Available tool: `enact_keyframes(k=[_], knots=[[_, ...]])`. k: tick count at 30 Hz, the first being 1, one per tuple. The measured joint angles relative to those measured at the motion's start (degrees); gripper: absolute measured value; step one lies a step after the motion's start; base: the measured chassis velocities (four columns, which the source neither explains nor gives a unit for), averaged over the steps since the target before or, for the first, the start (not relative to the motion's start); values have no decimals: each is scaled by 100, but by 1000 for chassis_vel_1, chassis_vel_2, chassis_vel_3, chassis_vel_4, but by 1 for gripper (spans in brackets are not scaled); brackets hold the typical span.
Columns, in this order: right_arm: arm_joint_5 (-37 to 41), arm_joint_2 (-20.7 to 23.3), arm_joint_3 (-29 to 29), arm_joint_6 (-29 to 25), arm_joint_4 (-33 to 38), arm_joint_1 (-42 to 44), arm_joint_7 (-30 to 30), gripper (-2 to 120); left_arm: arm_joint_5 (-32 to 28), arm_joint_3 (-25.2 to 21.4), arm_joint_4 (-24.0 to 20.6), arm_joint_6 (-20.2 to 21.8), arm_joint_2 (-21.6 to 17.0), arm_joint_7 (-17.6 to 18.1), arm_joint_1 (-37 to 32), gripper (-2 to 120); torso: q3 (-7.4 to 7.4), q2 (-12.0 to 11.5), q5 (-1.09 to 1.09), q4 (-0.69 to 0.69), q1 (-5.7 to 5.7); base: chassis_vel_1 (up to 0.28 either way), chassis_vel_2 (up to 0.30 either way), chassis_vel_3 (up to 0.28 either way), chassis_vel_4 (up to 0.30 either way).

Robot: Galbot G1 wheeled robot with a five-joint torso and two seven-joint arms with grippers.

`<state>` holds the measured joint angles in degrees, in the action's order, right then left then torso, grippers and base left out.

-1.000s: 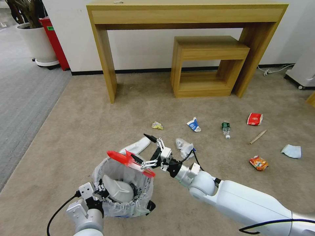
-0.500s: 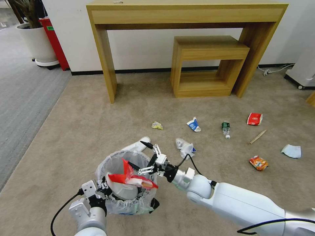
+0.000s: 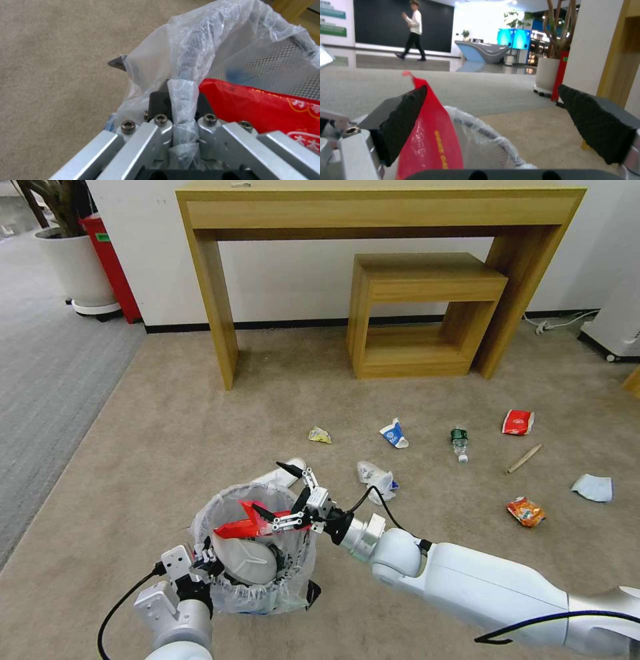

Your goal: Pick up the trash bin and place the garbage on the floor into it.

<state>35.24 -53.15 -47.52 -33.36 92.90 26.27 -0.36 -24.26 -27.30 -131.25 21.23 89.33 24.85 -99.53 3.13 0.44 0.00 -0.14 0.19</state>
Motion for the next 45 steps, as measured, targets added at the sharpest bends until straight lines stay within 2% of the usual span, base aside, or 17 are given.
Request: enact_keyframes(k=[5,13,22,29,37,45], knots=[[-375,80,-86,147,-110,-27,33,100,23,45,-51,4,21,0,-24,2,0,0,0,0,0,0,0,0,0],[-395,196,-439,220,-32,-297,93,100,16,39,-73,4,23,0,-5,2,0,0,0,0,0,0,0,0,0],[-351,180,-363,378,152,-329,263,100,52,107,-3,-14,42,-7,-9,2,0,0,0,0,0,0,0,0,0],[-315,289,-345,407,320,-276,322,100,-53,-49,76,-18,-10,-1,59,2,0,0,0,-1,0,0,0,0,0],[-76,259,17,491,647,-194,517,100,-42,-68,303,-36,-22,-7,94,2,0,0,0,0,0,0,0,0,0],[75,346,764,603,796,63,649,100,22,-215,433,-34,-97,-92,75,2,0,0,0,1,0,0,0,0,0]])
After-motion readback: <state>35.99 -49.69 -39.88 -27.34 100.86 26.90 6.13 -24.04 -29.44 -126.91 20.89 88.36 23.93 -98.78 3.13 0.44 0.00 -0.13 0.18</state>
